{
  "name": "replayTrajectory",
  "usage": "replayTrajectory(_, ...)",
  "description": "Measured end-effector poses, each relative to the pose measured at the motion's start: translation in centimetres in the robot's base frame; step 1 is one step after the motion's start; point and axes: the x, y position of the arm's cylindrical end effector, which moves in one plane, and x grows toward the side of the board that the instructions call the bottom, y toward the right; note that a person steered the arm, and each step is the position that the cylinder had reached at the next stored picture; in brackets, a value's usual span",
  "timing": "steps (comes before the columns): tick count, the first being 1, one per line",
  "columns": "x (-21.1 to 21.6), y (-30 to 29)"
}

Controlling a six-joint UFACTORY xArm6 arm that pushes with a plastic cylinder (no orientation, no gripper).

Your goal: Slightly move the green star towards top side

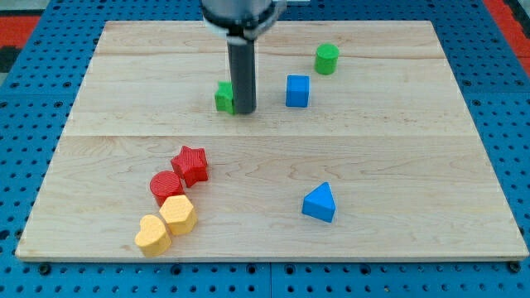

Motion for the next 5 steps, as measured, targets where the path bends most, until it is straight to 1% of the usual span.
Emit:
replayTrajectory(1,-3.6,-0.1)
replayTrajectory(2,3.5,-0.2)
replayTrajectory(3,4.8,-3.1)
replayTrajectory(4,0.5,-3.7)
replayTrajectory(5,-1.1,-5.4)
